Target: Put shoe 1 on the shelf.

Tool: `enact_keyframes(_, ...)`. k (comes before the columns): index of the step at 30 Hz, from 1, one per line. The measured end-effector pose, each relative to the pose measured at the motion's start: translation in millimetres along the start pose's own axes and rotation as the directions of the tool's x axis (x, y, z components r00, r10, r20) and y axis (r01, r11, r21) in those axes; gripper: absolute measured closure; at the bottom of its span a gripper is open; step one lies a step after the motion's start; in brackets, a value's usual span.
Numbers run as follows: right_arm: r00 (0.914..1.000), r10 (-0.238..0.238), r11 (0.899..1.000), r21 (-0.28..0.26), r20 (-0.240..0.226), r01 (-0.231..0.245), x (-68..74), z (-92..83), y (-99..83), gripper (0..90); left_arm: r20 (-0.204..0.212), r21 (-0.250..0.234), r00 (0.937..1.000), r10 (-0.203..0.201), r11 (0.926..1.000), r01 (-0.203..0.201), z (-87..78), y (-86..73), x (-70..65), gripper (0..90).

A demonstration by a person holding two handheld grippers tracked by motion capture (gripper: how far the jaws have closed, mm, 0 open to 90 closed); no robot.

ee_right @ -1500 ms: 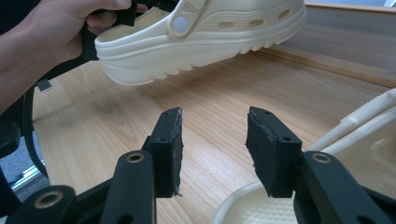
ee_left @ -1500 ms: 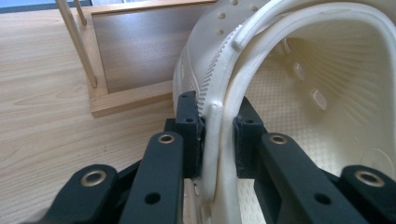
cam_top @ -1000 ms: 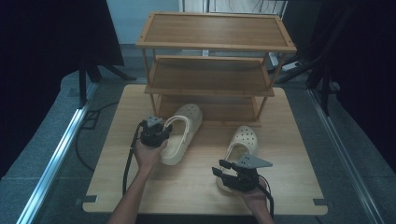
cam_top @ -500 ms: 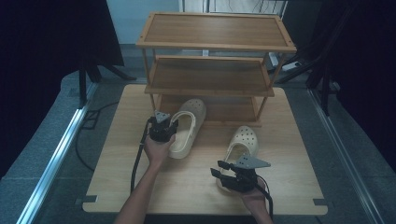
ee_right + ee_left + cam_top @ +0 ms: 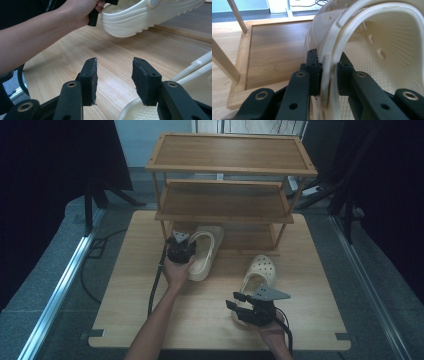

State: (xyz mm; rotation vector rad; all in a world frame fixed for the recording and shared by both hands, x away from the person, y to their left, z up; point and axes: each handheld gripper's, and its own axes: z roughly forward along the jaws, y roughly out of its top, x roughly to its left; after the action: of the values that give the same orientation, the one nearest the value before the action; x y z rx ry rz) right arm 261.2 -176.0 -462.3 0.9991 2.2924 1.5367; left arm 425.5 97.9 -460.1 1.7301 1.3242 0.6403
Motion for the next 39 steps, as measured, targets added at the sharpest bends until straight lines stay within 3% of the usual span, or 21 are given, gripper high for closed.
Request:
enact_keyframes(9, 0.9999, 0.013, 1.0, -0.01, 0.003, -0.013, -3.3, -2.5, 0.2, 54.9, -0.026, 0.009, 0.9996, 0.01, 0.9999, -0.01, 19.6, 5.3, -2.6, 76.3)
enact_keyframes(14, 0.9999, 0.013, 1.0, -0.011, 0.002, -0.013, -3.8, -3.0, 0.3, 54.9, -0.039, -0.006, 0.9991, -0.016, 0.9999, 0.016, 28.6, 4.5, -0.9, 76.1)
enact_keyframes(23, 0.9999, 0.013, 1.0, -0.01, 0.003, -0.013, -4.8, -3.0, 0.0, 54.9, -0.057, 0.025, 0.9981, 0.021, 0.9995, -0.02, 44.6, 10.6, -7.2, 75.5)
enact_keyframes(24, 0.9999, 0.014, 1.0, -0.013, 0.005, -0.014, -4.9, -3.4, 0.0, 54.9, -0.06, 0.027, 0.9982, 0.004, 0.9996, -0.002, 46.3, 9.9, -7.7, 75.3)
enact_keyframes(28, 0.9999, 0.012, 1.0, -0.013, 0.006, -0.012, -4.7, -3.6, 0.0, 54.9, -0.064, 0.033, 0.998, -0.004, 0.9994, 0.006, 53.8, 5.6, -6.3, 72.7)
enact_keyframes(30, 0.9999, 0.012, 1.0, -0.009, 0.002, -0.012, -4.5, -3.3, -0.2, 54.9, -0.045, 0.03, 0.9989, -0.016, 0.9994, 0.018, 54.8, 3.6, -3.3, 72.4)
enact_keyframes(31, 0.9999, 0.011, 1.0, -0.008, 0.003, -0.011, -4.0, -2.1, -0.5, 54.9, -0.043, 0.026, 0.9988, -0.024, 0.9994, 0.025, 53.9, 3.6, -3.1, 66.0)
enact_keyframes(32, 0.9999, 0.011, 1.0, -0.008, 0.003, -0.011, -4.0, -2.1, -0.5, 54.9, -0.039, 0.017, 0.9991, -0.016, 0.9997, 0.017, 52.0, 4.1, -2.5, 66.0)
enact_keyframes(35, 1.0, 0.008, 1.0, 0.002, 0.002, -0.008, -3.0, -0.2, -1.2, 54.8, -0.025, -0.014, 0.9993, -0.03, 0.9995, 0.029, 44.2, 5.2, -1.1, 54.0)
enact_keyframes(39, 1.0, 0.003, 1.0, 0.006, 0.002, -0.003, -1.5, 1.5, -1.8, 54.8, 0.009, -0.005, 0.9998, -0.016, 0.9999, 0.016, 32.8, 1.5, 1.4, 44.7)
